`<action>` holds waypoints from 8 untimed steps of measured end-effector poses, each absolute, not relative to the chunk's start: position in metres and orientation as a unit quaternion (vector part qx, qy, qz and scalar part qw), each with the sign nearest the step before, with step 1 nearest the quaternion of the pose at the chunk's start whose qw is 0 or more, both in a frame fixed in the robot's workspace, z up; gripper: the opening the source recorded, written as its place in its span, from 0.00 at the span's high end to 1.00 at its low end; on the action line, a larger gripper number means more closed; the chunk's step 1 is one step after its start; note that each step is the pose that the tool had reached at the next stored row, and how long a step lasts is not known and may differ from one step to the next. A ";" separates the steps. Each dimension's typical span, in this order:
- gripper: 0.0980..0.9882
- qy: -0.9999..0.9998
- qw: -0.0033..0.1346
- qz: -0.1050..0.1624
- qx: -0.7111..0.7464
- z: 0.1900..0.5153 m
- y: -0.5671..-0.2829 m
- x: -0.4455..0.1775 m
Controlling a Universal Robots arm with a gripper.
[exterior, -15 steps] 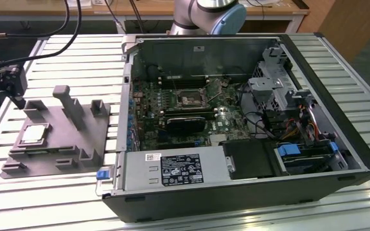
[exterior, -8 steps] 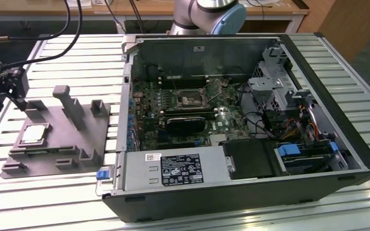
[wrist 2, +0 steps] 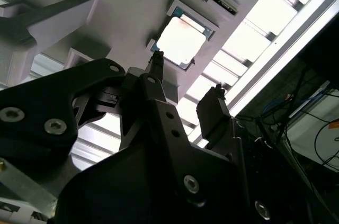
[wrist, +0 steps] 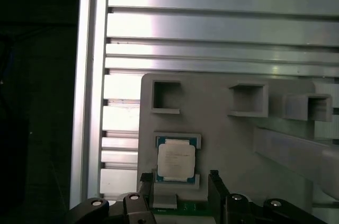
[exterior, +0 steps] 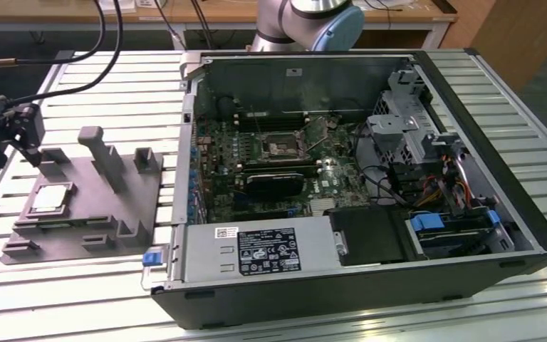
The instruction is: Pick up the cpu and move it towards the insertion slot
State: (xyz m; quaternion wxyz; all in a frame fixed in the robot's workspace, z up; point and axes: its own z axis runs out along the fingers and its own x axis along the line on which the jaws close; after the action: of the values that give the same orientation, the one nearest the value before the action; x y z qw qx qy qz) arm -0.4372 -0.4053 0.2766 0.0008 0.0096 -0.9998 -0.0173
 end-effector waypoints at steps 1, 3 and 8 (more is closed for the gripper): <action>0.51 -1.000 0.001 -0.017 0.010 0.276 -0.405 -0.437; 0.51 -1.000 0.001 -0.017 0.010 0.275 -0.405 -0.437; 0.51 -1.000 0.001 -0.017 0.010 0.273 -0.405 -0.437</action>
State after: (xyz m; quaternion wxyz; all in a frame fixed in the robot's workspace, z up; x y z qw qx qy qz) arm -0.4372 -0.4053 0.2730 0.0008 0.0096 -0.9998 -0.0173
